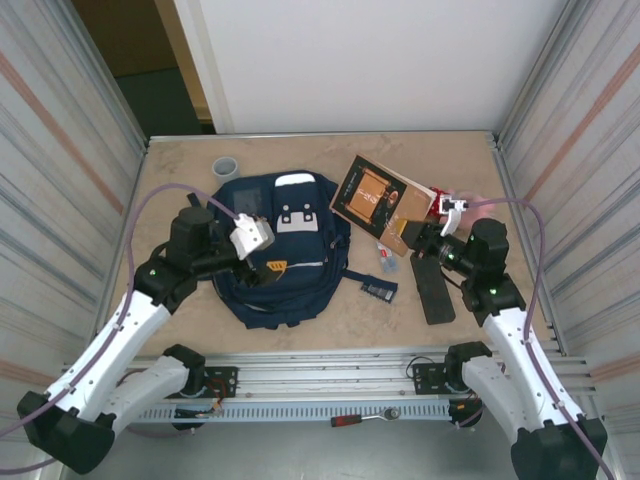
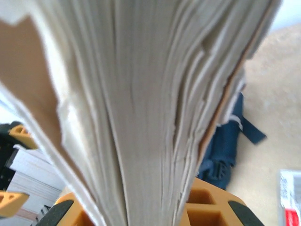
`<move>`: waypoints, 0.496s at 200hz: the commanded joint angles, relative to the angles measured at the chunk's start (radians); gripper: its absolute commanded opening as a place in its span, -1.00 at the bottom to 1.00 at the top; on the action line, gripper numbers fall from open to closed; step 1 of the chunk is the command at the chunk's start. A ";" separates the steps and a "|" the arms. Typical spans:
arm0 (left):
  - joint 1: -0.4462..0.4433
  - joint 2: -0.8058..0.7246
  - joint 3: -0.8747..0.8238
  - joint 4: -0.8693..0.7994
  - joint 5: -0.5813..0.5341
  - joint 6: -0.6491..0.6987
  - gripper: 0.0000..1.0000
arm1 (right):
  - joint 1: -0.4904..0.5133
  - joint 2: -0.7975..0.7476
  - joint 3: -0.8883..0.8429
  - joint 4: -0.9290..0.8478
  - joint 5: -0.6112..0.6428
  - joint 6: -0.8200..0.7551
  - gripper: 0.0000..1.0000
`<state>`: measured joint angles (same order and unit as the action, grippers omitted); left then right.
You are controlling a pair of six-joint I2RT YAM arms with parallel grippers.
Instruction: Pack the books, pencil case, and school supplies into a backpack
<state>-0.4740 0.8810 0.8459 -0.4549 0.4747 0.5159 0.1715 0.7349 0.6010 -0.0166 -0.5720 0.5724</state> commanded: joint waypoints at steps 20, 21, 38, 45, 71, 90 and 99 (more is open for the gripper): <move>-0.122 0.096 -0.008 -0.189 -0.222 0.225 0.90 | 0.041 0.020 0.116 -0.157 0.064 -0.008 -1.00; -0.124 0.100 -0.009 -0.189 -0.225 0.226 0.90 | 0.042 0.021 0.116 -0.157 0.064 -0.008 -1.00; -0.142 0.165 -0.007 -0.186 -0.259 0.218 0.91 | 0.065 0.021 0.109 -0.157 0.079 -0.007 -1.00; -0.147 0.189 -0.007 -0.185 -0.265 0.217 0.91 | 0.074 0.020 0.106 -0.158 0.087 -0.008 -1.00; -0.168 0.263 -0.014 -0.168 -0.305 0.229 0.91 | 0.092 0.013 0.102 -0.177 0.120 -0.011 -1.00; -0.185 0.291 -0.010 -0.168 -0.329 0.235 0.93 | 0.092 0.003 0.103 -0.205 0.145 -0.022 -1.00; -0.186 0.291 -0.008 -0.168 -0.324 0.234 0.94 | 0.092 0.000 0.102 -0.217 0.155 -0.026 -1.00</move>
<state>-0.6472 1.1679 0.8375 -0.6064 0.1890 0.7185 0.2619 0.7643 0.6643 -0.2478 -0.4599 0.5682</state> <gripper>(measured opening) 0.966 0.148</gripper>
